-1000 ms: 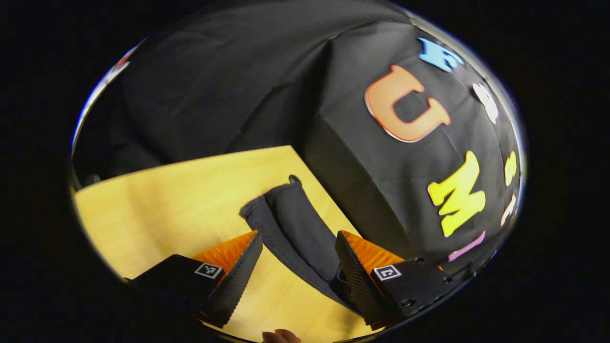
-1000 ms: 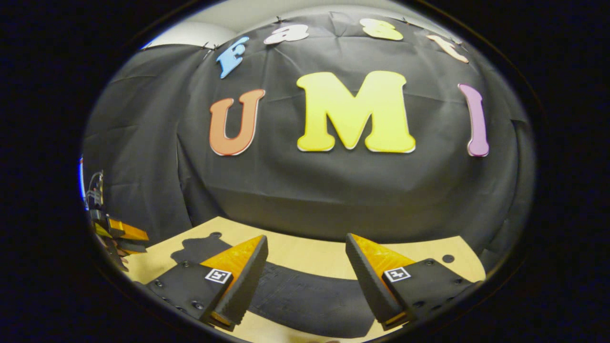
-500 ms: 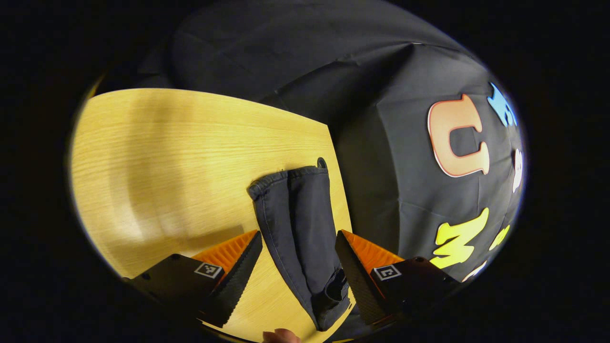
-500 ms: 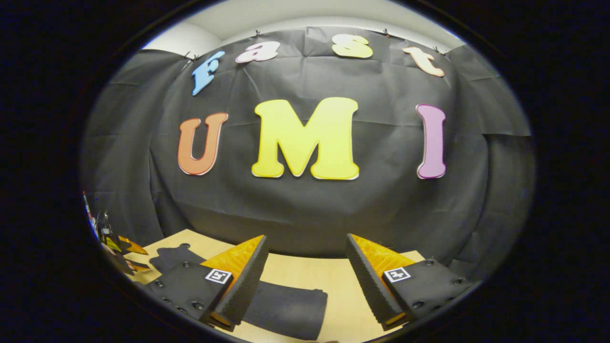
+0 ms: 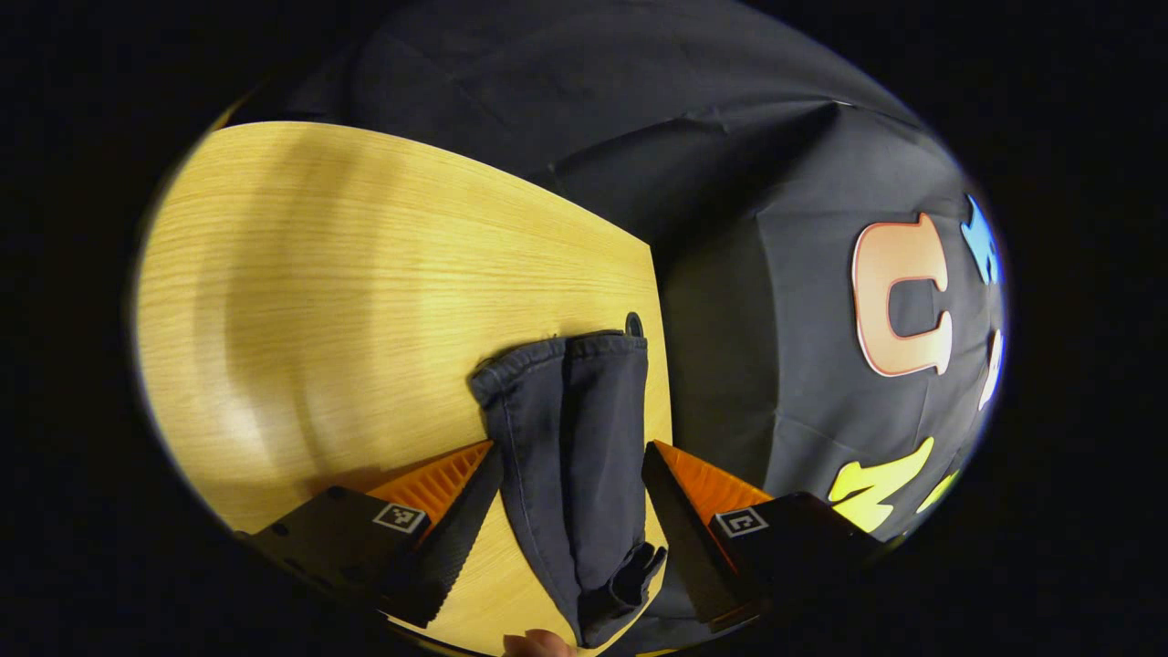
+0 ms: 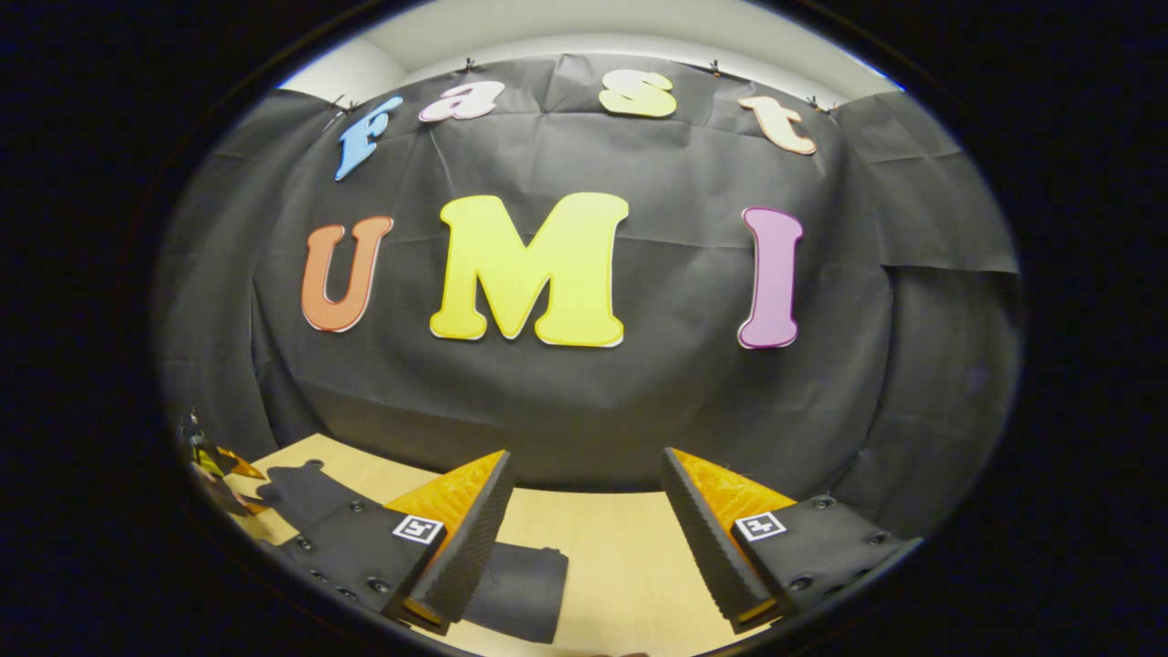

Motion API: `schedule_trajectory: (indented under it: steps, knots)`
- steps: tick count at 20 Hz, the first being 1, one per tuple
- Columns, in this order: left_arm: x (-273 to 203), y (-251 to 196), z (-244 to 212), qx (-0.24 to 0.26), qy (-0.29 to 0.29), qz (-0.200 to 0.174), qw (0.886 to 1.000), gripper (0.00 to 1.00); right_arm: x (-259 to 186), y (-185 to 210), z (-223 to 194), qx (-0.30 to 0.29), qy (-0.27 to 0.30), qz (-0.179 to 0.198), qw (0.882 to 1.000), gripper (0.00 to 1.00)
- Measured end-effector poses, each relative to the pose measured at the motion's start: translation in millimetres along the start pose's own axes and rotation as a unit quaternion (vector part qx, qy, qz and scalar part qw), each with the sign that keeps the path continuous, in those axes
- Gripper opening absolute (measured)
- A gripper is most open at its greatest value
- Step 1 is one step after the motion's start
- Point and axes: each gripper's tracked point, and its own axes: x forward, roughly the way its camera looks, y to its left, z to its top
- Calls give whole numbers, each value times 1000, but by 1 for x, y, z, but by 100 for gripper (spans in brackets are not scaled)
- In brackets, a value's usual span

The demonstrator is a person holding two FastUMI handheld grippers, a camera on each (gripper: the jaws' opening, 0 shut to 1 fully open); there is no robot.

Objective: Grasp the waist and the cuffs of the jeans and fold them to make the two legs overlap; first hold the waist and fold one-third of the jeans toward the cuffs, then hold the cuffs and fold the remaining one-third in the same direction to finish folding.

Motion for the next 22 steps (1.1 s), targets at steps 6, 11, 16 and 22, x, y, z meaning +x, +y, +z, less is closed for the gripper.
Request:
schedule_trajectory:
  steps: [6, 11, 16, 22]
  knots:
    - [29, -16, 1, -26, -2, -27, 999, 99, -7, -23, -3, -9, 12, -23, 1000, 99]
    - [47, -21, 5, -53, -16, -26, 998, 95, -18, -33, -12, -17, 27, -33, 999, 96]
    - [58, 3, 1, -28, -15, 25, 999, 24, -24, -43, -17, -18, 37, -44, 998, 96]
    - [47, -19, -3, 54, -13, 14, 998, 3, -31, -56, -14, -12, 37, -53, 998, 96]
